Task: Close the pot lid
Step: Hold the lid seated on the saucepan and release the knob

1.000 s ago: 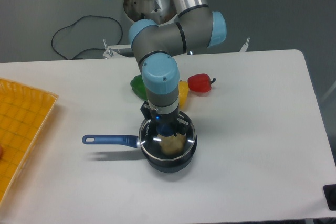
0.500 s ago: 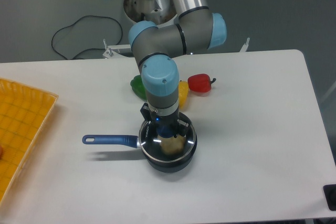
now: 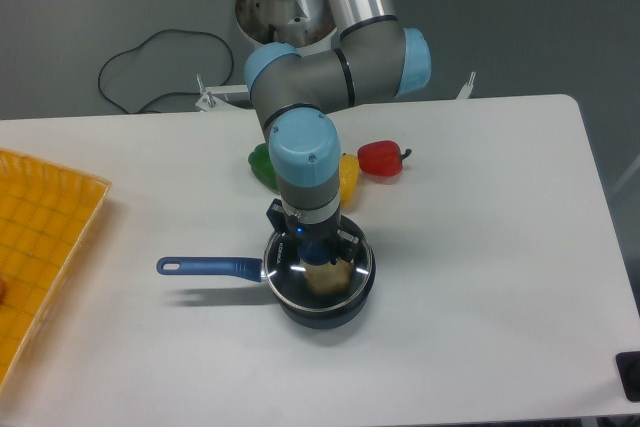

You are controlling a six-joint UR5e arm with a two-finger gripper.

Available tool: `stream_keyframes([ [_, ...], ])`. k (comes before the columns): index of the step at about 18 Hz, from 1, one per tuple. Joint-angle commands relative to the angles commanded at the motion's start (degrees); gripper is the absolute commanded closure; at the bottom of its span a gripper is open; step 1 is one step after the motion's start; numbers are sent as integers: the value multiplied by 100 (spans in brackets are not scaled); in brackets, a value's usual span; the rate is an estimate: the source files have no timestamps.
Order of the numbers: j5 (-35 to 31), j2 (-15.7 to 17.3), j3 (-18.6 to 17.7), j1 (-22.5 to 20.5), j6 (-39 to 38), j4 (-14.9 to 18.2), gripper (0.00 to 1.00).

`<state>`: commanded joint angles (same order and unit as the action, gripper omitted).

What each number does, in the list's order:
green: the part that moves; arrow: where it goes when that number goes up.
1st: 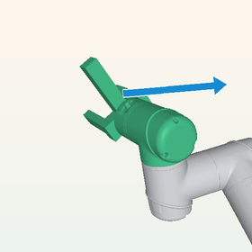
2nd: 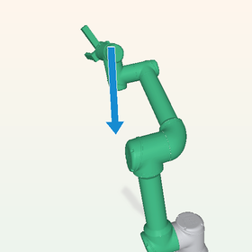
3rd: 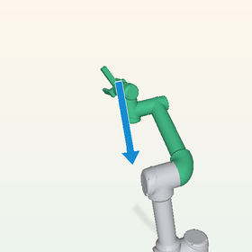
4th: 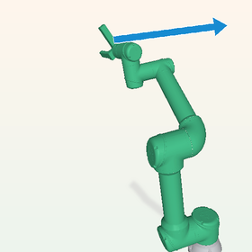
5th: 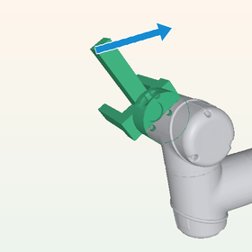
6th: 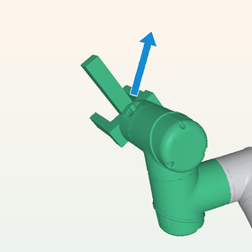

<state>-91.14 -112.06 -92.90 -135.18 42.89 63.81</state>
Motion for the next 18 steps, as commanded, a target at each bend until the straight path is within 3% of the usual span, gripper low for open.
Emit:
stream_keyframes([
  [18, -123, -53, 123, -17, 44, 9, 58],
])
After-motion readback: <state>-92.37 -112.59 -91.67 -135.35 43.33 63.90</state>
